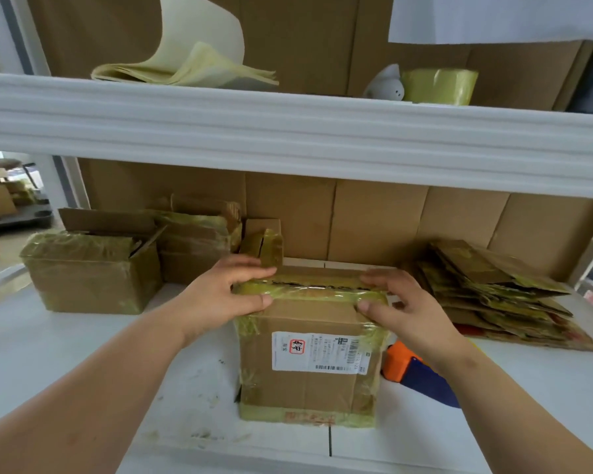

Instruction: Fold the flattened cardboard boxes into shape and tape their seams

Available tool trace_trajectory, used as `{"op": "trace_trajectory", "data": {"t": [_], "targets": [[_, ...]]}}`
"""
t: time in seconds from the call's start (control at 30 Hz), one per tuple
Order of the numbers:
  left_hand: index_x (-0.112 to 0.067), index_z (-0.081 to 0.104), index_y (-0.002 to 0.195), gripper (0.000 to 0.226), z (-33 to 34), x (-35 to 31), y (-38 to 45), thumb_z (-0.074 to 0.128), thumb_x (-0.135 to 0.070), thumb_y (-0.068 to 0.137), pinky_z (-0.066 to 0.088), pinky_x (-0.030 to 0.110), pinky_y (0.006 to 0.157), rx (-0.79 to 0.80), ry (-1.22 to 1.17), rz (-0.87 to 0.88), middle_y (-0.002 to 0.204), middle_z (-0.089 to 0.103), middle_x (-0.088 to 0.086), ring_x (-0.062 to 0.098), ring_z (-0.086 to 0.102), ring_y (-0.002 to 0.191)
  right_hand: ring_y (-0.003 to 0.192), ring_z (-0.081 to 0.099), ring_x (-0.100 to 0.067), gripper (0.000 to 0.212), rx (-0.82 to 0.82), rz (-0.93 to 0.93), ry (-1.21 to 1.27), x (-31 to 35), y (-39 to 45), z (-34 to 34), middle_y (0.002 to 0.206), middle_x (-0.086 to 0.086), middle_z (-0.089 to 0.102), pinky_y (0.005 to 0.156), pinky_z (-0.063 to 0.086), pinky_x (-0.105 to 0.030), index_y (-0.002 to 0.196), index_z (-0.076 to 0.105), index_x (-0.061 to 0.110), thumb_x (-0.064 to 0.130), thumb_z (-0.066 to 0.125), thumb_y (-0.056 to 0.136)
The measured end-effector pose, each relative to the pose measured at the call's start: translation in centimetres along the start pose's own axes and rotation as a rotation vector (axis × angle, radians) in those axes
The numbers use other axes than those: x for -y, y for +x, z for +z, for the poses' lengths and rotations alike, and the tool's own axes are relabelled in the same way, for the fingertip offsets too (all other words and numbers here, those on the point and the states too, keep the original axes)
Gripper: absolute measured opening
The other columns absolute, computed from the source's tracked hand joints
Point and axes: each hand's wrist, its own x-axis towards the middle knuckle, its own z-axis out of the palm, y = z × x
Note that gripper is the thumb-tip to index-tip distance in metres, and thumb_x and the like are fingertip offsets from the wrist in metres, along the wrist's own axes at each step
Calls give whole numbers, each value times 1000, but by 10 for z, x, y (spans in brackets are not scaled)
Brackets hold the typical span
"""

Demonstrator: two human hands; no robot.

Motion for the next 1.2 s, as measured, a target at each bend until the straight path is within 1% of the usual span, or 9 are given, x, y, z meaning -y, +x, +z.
{"op": "trace_trajectory", "data": {"t": [0.1, 0.23, 0.33, 0.43, 0.57, 0.67, 0.83, 1.07, 1.2], "targets": [[-45, 52, 136, 46, 4, 7, -2, 64, -36, 93, 25, 23, 108, 45, 19, 8, 146, 31, -25, 0, 29, 135, 128, 39, -9, 58, -41, -67, -145, -4, 1, 2, 133, 23, 50, 107, 32, -36, 120, 63, 45, 71, 51, 70], [-40, 33, 151, 54, 14, 6, -9, 49, -41, 99, 17, 19, 110, 81, -75, -10, 158, 9, -31, -9, 13, 136, 135, 30, -2, 42, -42, -106, -212, -8, 5, 2, 145, 22, 45, 116, 26, -37, 128, 63, 37, 57, 55, 91], [-35, 21, 156, 80, 20, 3, -15, 53, -57, 86, 19, 23, 117, 100, -11, -14, 158, -3, -32, -6, 9, 142, 136, 37, -4, 59, -35, -111, -211, -10, 2, 2, 147, 21, 45, 110, 33, -31, 129, 64, 33, 70, 46, 87], [-34, 9, 158, 104, 30, -6, -18, 66, -62, 76, 22, 33, 122, 147, 84, -14, 157, -14, -32, -1, 8, 145, 132, 43, -4, 65, -45, -94, -191, -11, 0, -4, 143, 18, 50, 104, 35, -27, 129, 64, 29, 69, 47, 80], [-32, 7, 159, 106, 50, -15, -14, 71, -58, 78, 21, 32, 121, 112, 95, 4, 160, -15, -28, 3, 9, 148, 130, 45, -12, 50, -43, -74, -242, -18, 4, -16, 139, 13, 53, 108, 38, -35, 140, 52, 33, 49, 58, 93], [-32, 7, 159, 107, 56, -15, -9, 71, -60, 77, 23, 33, 121, 101, 106, -2, 160, -14, -29, 3, 10, 148, 137, 40, -10, 44, -60, -95, -223, -25, 3, -17, 141, 16, 51, 116, 31, -35, 137, 57, 32, 42, 58, 95], [-32, 11, 158, 109, 66, -11, -4, 74, -59, 73, 28, 37, 120, 59, 99, -8, 158, -11, -32, 2, 13, 147, 137, 37, -10, 43, -66, -93, -247, -28, 2, -19, 144, 14, 51, 118, 27, -37, 136, 59, 29, 41, 59, 95], [-31, 13, 158, 108, 82, -17, 3, 72, -60, 72, 26, 35, 121, 23, 79, 9, 157, -9, -35, -5, 12, 141, 135, 39, -14, 39, -79, -46, -230, -36, 7, -31, 140, 17, 53, 113, 33, -38, 132, 62, 33, 41, 61, 93], [-31, 14, 158, 109, 97, -22, 10, 71, -62, 71, 28, 36, 120, 38, 64, 31, 157, -9, -35, -3, 11, 145, 131, 41, -14, 48, -139, -40, -200, -44, 3, -40, 132, 20, 55, 108, 32, -34, 125, 65, 33, 54, 55, 84]]}}
